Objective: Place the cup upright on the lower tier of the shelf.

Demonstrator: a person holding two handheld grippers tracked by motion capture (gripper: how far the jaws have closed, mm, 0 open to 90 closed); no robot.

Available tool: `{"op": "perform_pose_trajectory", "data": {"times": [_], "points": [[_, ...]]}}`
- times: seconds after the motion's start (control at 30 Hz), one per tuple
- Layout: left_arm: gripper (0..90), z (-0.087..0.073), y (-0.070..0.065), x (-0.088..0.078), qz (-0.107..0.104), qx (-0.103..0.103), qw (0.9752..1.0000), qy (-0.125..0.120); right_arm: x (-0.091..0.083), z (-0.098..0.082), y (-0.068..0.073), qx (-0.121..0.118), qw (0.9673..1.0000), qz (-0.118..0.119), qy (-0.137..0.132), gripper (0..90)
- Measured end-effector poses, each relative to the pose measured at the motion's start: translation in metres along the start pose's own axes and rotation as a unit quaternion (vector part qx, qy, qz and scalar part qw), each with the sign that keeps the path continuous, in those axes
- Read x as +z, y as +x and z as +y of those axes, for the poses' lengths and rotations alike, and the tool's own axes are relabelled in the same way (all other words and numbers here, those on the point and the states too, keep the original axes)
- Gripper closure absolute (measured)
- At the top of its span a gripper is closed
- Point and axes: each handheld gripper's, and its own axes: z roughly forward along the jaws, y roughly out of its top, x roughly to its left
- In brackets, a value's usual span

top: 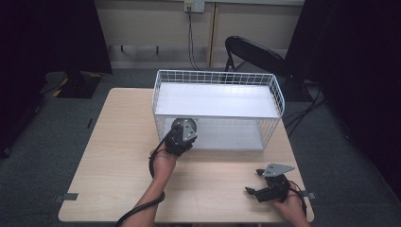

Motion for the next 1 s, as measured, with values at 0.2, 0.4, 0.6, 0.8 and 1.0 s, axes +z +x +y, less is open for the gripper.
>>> {"op": "perform_pose_trajectory", "data": {"times": [0.2, 0.4, 0.6, 0.8, 1.0], "points": [[82.8, -0.0020, -0.0011, 0.0036, 0.002, -0.001, 1.0000, 0.003, -0.0002, -0.0001, 0.0000, 0.000, 1.0000, 0.000, 0.000, 13.0], [82.8, -0.0015, -0.0010, 0.0045, 0.001, -0.002, 1.0000, 0.000, -0.0003, -0.0002, 0.0000, 0.000, 1.0000, 0.000, 0.000, 13.0], [82.9, -0.0028, -0.0005, 0.0065, 0.002, -0.007, 1.0000, 0.002, -0.0006, -0.0004, 0.0001, 0.000, 1.0000, 0.000, 0.001, 13.0], [82.8, -0.0021, -0.0004, 0.0078, 0.002, -0.006, 1.0000, 0.001, -0.0007, -0.0005, 0.0001, 0.000, 1.0000, 0.000, 0.001, 13.0], [82.7, -0.0021, -0.0007, 0.0086, 0.004, -0.005, 1.0000, -0.001, -0.0009, -0.0007, 0.0001, 0.000, 1.0000, 0.000, 0.001, 13.0]]}}
